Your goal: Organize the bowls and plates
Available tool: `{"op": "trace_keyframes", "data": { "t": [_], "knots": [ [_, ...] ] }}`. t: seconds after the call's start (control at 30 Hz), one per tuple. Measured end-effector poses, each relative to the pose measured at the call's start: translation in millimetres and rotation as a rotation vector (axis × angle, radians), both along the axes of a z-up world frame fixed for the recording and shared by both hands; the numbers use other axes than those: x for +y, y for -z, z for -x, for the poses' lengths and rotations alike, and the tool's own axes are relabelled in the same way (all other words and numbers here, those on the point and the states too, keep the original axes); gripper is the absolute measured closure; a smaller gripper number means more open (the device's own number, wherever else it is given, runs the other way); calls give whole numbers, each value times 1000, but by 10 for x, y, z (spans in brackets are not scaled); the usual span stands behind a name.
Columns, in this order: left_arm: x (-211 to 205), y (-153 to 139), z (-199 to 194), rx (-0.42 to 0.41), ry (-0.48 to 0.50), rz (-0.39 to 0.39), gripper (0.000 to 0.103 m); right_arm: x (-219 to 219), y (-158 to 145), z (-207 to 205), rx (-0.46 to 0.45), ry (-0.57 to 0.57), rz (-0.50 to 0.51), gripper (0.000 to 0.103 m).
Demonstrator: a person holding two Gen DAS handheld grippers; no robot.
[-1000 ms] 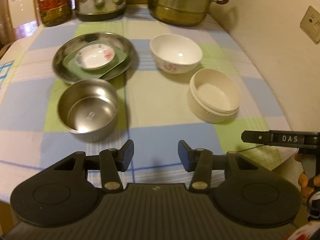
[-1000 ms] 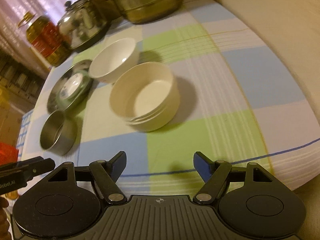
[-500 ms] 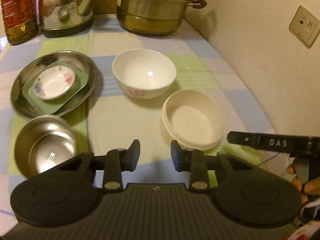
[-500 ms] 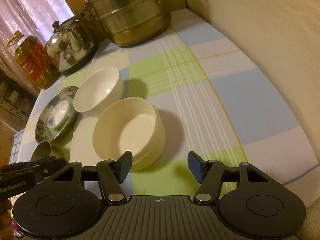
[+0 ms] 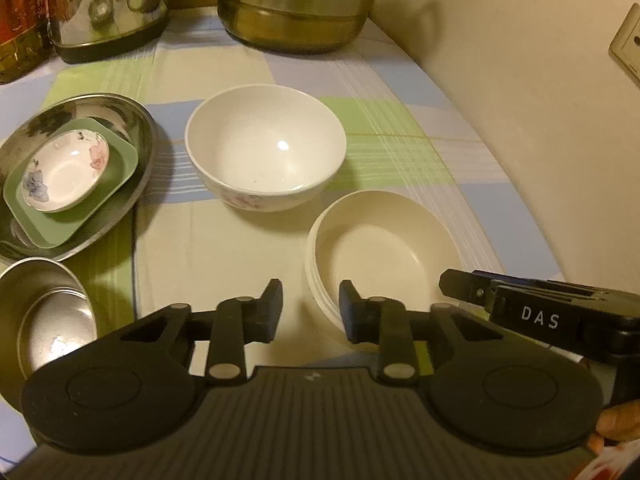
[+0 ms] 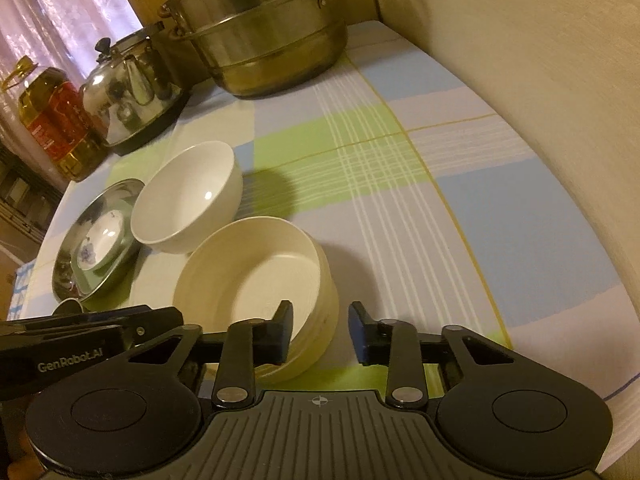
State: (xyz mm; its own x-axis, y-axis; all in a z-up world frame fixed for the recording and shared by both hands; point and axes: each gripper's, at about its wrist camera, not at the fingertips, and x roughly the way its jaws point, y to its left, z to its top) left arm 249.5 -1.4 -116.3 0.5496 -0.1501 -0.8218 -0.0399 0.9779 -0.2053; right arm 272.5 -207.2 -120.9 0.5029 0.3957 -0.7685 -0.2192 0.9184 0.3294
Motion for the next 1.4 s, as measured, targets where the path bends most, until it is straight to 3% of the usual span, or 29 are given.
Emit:
{"op": "trace_keyframes", "data": {
  "t": [0.23,0.7,1.07,1.4],
  "knots": [
    [-58,51,-66,18,12,8,88,24,10,-25,4,-13,3,87],
    [-108,-57,59,-1,20,22,88,7,-138,39,-16,-18,13,88],
    [-94,-433,98,-102,13,39,88,-70,-459,58,-66,-11,-26,88],
    [195,-702,-39,-176,-57,31,88,188,-723,-217,-99,-54,-87,88]
  ]
}}
